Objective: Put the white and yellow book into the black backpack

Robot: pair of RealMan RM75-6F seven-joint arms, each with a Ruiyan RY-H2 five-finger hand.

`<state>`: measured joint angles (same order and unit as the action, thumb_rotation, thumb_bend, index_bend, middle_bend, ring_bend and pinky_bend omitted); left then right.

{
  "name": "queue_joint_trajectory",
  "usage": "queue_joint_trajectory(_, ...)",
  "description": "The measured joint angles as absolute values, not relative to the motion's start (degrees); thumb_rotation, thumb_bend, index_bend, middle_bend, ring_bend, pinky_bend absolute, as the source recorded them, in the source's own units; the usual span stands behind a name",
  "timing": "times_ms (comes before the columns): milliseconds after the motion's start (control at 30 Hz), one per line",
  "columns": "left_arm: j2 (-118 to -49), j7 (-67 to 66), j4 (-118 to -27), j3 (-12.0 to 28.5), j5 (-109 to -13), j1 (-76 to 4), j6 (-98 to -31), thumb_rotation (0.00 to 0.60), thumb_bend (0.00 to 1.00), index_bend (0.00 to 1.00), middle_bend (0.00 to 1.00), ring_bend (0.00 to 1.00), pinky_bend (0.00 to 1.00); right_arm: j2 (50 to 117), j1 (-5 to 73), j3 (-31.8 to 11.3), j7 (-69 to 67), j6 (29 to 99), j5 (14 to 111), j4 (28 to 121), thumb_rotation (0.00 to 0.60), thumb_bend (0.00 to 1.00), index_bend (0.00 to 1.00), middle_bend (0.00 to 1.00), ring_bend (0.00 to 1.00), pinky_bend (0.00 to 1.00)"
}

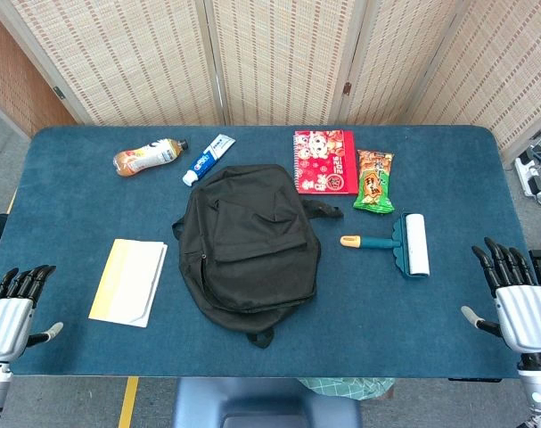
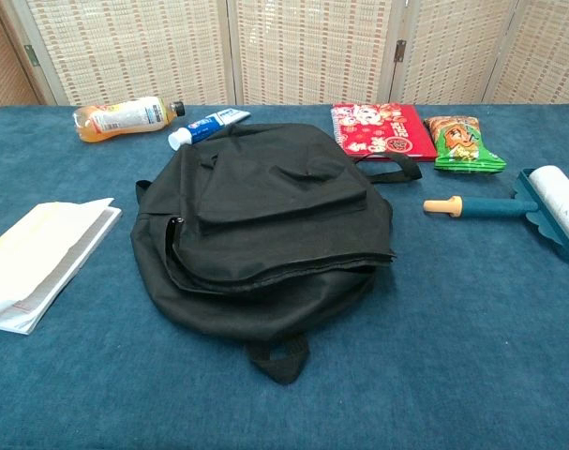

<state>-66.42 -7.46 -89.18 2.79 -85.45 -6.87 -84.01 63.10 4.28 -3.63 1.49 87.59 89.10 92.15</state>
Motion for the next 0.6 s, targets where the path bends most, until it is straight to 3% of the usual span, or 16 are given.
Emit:
queue_joint_trajectory(433,-67.91,-5.13,-86.26,2.66,-87.11,-7.93,-83.69,0.600,0.14,0.20,0.21,0.21,0.14,62.63,3.91,-3.51,1.10,88.29,89.57,92.66,0.600,0.13,0.00,0.02,0.05,0.06)
queue_joint_trajectory(600,-68.70,-3.61,-84.27,2.76,-87.87,-9.44,-82.10,0.600,0.21,0.20,0.21,0.21,0.14,62.37,4.08,-3.46,1.00,88.19,90.06,92.94,0.600,0.13,0.00,0.02,0.05,0.06)
